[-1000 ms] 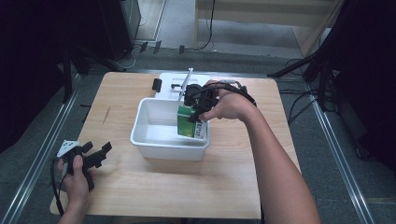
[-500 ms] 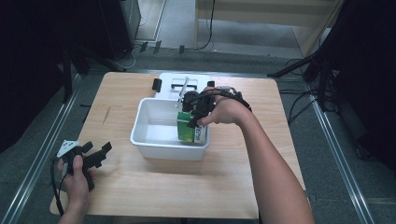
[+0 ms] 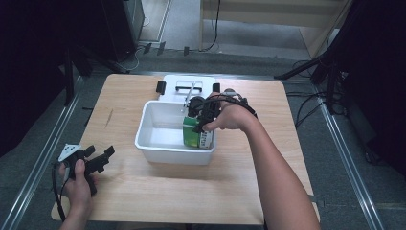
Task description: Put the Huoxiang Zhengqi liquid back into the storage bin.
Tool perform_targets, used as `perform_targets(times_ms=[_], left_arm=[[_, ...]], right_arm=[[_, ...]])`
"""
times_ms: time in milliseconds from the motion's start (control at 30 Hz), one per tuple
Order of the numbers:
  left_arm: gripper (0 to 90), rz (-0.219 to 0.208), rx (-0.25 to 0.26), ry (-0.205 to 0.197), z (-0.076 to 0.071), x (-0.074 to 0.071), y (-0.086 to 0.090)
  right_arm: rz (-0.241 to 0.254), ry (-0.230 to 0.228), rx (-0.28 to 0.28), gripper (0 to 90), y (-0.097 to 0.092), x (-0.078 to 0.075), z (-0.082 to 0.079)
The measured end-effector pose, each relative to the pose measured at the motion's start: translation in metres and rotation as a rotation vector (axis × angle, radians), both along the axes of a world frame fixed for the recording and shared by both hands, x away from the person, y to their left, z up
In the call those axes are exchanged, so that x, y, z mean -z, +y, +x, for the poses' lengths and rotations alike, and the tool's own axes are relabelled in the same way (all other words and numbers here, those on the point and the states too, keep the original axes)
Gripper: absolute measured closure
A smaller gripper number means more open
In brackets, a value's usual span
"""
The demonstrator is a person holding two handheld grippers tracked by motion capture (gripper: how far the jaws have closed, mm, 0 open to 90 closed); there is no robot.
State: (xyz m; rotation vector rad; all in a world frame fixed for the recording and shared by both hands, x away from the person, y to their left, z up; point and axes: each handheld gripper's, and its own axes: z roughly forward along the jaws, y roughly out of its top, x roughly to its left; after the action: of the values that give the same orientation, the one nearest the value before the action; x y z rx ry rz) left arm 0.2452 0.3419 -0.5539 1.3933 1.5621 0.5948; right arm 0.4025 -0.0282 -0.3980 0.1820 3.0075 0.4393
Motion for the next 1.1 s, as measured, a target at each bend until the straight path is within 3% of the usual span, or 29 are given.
perform_targets(times_ms=[200, 333, 533, 600, 733, 767, 967, 1100], left_arm=[[15.1, -0.001, -0.001, 0.0, 0.0, 0.0, 0.0], [15.1, -0.001, -0.001, 0.0, 0.0, 0.0, 0.0], [15.1, 0.0, 0.0, 0.001, 0.0, 0.0, 0.0], [15.0, -0.001, -0.001, 0.0, 0.0, 0.0, 0.0], [15.1, -0.001, -0.001, 0.0, 0.0, 0.0, 0.0], [15.1, -0.001, -0.001, 0.0, 0.0, 0.0, 0.0], [15.1, -0.002, -0.001, 0.001, 0.0, 0.0, 0.0], [15.1, -0.003, -0.001, 0.002, 0.0, 0.0, 0.0]], right_arm=[[0.011, 0.011, -0.008, 59.4, 0.0, 0.0, 0.0], [0.02, 0.01, 0.012, 50.3, -0.003, 0.0, -0.001], [0.041, 0.013, 0.069, 37.6, -0.003, -0.003, -0.003], [0.068, 0.005, 0.088, 31.9, -0.003, -0.006, -0.003], [0.08, -0.011, 0.142, 21.5, -0.002, -0.013, -0.004], [0.088, -0.007, 0.183, 15.6, -0.001, -0.016, -0.003], [0.13, 0.028, 0.214, 5.4, -0.002, -0.027, -0.002], [0.149, 0.026, 0.247, 2.4, -0.004, -0.035, -0.001]])
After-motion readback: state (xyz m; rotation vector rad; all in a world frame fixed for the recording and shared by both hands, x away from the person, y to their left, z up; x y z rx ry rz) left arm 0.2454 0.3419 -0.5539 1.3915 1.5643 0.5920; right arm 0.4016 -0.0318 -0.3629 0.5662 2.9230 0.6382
